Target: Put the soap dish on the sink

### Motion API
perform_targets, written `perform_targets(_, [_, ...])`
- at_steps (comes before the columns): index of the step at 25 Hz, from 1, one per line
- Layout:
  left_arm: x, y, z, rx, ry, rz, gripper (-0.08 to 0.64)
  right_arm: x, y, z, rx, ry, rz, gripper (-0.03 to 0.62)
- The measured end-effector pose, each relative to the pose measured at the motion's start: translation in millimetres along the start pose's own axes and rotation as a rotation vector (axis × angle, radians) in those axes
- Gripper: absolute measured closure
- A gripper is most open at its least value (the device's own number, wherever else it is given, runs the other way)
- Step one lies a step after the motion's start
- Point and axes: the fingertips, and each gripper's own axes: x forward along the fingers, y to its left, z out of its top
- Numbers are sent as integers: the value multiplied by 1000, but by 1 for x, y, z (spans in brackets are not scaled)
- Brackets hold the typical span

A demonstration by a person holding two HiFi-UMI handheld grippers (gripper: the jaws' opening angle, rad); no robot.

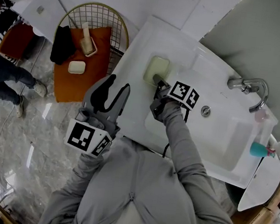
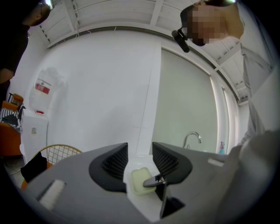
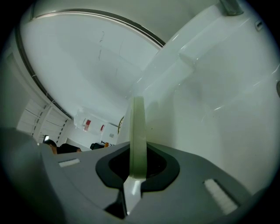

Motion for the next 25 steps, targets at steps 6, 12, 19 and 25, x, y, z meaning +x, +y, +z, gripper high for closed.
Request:
perform_targets(6, [0, 4, -1, -8, -2, 6, 376, 3, -1, 0, -17, 12, -9, 569])
perform_targets(12, [3, 4, 0, -12, -3, -4, 376, 3, 4, -1, -86, 21, -21, 554])
perform_targets(19, [5, 2, 0, -11, -4, -7, 376, -2, 6, 1, -252, 20, -96, 446])
perform_targets(25, [6, -1, 2, -9, -8, -3, 376, -8, 7, 3, -448, 22, -182, 400])
